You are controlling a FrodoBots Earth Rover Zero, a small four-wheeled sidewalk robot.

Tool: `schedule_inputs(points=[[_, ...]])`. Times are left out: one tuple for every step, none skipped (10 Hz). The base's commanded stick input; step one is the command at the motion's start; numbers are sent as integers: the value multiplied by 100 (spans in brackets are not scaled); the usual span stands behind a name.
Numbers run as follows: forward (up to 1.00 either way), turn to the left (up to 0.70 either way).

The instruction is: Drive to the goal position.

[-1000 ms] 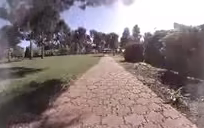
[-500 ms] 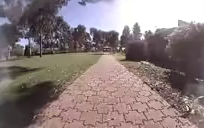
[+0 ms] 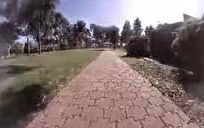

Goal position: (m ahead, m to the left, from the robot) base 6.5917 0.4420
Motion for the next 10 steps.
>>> schedule_inputs(points=[[70, 0], [70, 0], [70, 0], [70, 0], [70, 0], [70, 0], [70, 0], [70, -1], [70, -8], [70, -14]])
